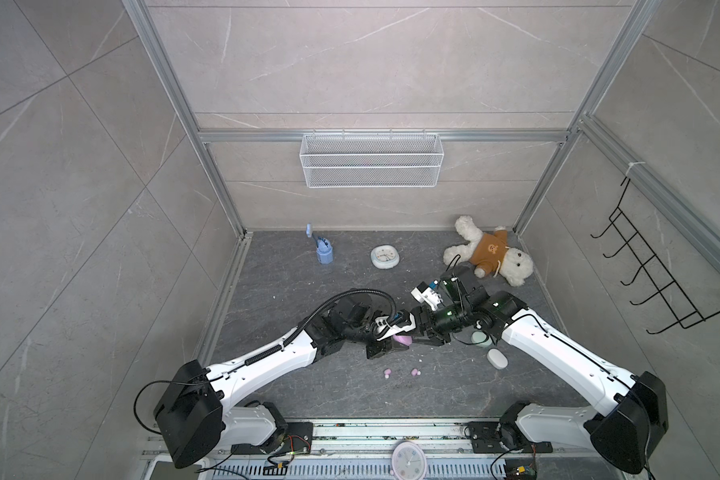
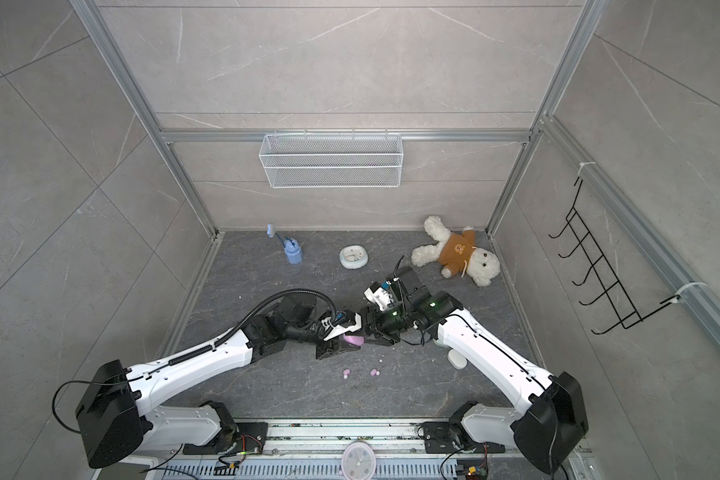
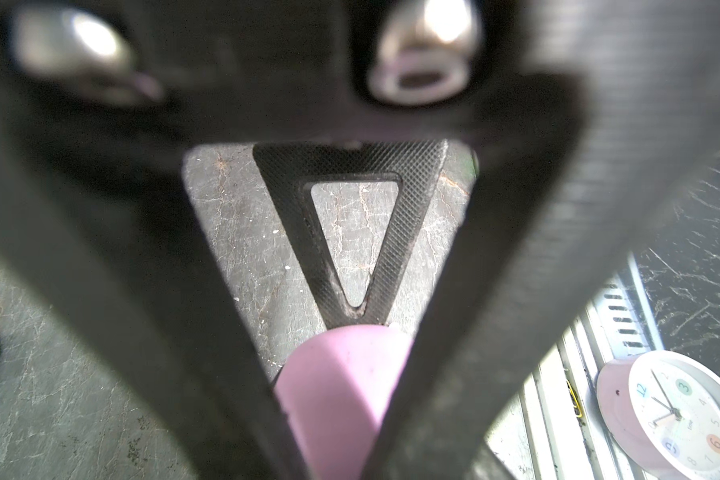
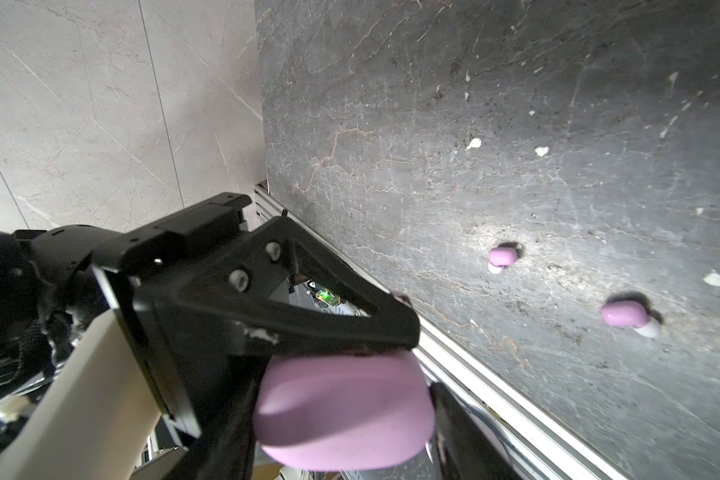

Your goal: Insert the wireless bluetooth earbuds into the charging case

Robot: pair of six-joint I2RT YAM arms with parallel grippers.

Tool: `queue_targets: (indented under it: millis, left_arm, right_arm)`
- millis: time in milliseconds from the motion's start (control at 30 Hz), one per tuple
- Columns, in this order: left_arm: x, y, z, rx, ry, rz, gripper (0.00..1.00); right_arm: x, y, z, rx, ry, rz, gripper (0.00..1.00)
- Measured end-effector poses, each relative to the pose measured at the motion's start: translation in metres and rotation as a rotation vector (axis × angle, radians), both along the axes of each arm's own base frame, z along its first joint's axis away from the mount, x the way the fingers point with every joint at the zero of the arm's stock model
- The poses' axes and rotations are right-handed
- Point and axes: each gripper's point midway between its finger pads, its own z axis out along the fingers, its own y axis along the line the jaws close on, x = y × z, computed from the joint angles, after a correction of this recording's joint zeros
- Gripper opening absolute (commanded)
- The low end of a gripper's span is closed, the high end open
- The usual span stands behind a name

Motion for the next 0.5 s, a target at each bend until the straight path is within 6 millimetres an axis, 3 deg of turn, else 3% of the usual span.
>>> queue_targets:
  millis: [367,500]
  left_arm:
    - [-0.0025,-0.0003,-0.0015,0.005,0.003,-0.011,0.41]
    - [-0.0034,-0.0003,-0.0012,0.008,0.004,-0.016,0.35]
  right_arm:
    - [-0.0021,-0.0008,-0.0011,-0.004,0.012,0.002,0.56]
    - [-0.0030,-0.0009,-0.0013,-0.004,0.017,0.004,0.60]
